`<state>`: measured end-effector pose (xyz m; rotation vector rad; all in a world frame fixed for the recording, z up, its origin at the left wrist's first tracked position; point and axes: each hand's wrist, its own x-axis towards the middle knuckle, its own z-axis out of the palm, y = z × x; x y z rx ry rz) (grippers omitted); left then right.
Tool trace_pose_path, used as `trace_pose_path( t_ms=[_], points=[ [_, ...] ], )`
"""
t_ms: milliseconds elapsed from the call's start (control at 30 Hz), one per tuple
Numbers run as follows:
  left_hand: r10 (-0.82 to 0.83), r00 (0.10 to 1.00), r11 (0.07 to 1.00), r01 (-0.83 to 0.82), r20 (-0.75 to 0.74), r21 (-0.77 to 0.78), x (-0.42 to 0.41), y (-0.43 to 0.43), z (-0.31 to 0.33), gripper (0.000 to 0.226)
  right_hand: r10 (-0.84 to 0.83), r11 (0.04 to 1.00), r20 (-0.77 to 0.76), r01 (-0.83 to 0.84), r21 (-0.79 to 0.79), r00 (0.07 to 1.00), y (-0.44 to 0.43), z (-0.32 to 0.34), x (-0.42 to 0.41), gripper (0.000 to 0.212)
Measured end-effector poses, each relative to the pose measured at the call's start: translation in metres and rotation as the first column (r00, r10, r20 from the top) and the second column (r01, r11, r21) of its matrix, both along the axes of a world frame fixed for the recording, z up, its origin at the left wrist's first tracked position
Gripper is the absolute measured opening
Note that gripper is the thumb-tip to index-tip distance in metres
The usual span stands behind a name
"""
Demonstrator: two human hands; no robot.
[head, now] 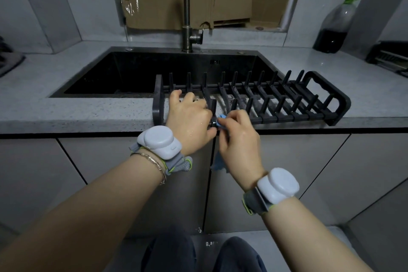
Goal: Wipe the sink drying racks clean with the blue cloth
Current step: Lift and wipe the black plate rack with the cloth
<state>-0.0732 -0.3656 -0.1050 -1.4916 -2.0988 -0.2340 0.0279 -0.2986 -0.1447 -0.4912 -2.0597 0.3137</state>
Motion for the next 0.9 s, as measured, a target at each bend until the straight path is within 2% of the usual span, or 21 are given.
trace_pose_path(
  t_ms=[100,233,367,567,633,733,900],
  points=[
    [-0.013,1.0,1.0,0.013,-0.011,-0.013,-0.001,-0.001,0.001,0.029,-0.064,0.998,-0.043,0.064,-0.009,0.997,0.011,-0.002,0.006,0.02],
    [-0.001,1.0,1.0,0.001,-0.023,0.008,-0.001,0.0,0.0,0.028,-0.108,0.99,-0.107,0.097,-0.105,0.988,0.001,-0.001,-0.001,0.018],
    [-0.026,0.999,1.0,0.026,-0.021,0.007,-0.005,-0.002,0.001,0.028,-0.083,0.993,-0.006,0.082,-0.081,0.997,-0.002,0.004,-0.005,0.013],
    [0.013,1.0,1.0,-0.012,0.023,-0.025,0.0,-0.003,0.003,0.03,-0.17,0.92,0.08,0.188,-0.345,0.982,0.003,0.02,0.0,0.013],
    [0.048,0.997,0.995,-0.043,0.059,-0.088,0.002,-0.001,0.005,0.036,-0.199,0.907,0.125,0.23,-0.354,0.972,-0.004,0.024,-0.006,0.011],
    [0.086,0.996,0.987,-0.08,0.034,-0.137,0.002,0.0,0.007,0.04,-0.194,0.903,0.169,0.243,-0.353,0.966,-0.006,0.025,-0.006,0.009],
    [0.103,0.994,0.981,-0.097,0.031,-0.17,0.003,0.0,0.008,0.042,-0.196,0.905,0.139,0.234,-0.355,0.971,0.002,0.028,0.003,0.009]
  ],
)
